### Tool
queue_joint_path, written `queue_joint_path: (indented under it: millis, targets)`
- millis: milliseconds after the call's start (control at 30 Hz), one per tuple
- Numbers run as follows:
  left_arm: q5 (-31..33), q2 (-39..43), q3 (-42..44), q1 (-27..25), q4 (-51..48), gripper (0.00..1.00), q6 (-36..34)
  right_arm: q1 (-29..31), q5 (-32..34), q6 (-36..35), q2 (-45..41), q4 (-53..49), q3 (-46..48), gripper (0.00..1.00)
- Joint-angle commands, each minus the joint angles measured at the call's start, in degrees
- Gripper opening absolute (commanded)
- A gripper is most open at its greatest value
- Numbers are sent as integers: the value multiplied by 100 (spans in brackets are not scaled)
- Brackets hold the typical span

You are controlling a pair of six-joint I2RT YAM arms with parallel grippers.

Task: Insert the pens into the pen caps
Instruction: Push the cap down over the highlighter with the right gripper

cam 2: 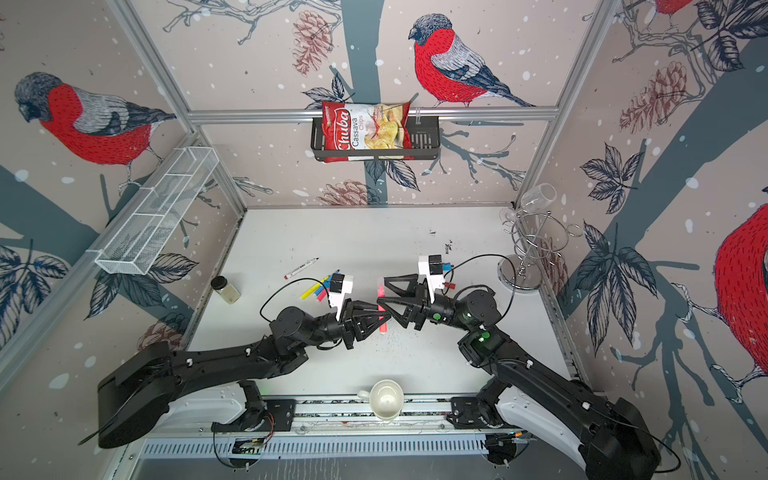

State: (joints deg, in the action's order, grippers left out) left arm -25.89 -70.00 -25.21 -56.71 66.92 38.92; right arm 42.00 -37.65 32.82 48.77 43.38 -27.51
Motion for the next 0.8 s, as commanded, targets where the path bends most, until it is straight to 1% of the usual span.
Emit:
queue_joint_path:
  millis: [0, 133, 167, 267, 500, 600, 700, 767]
  targets:
    - [0, 99, -36, 0, 6, 0, -199, -60, 138, -478, -228, -840, -137, 70]
    - [101, 226, -28, -7, -315, 0, -357, -228, 301, -577, -528, -1262, -325, 72]
    - [117, 247, -28, -7, -360, 0, -383, -260, 313, -598, -542, -1350, -397, 73]
    - [138, 280, -4, -4, -408, 0, -365, -289, 333, -793, -438, -1726, -769, 72]
    - [176, 324, 8, -16, -514, 0, -351, -289, 218, -1094, 289, -2474, -1714, 73]
    - [256, 357, 16, -16, -660, 0, -413, -280, 130, -1145, 613, -2720, -2007, 70]
    - [312, 365, 16, -21, -779, 0, -461, -267, -177, -1348, 905, -3199, -2370, 68]
    - [343, 370, 32, -21, -820, 0, -481, -247, -349, -1366, 997, -3261, -2455, 67]
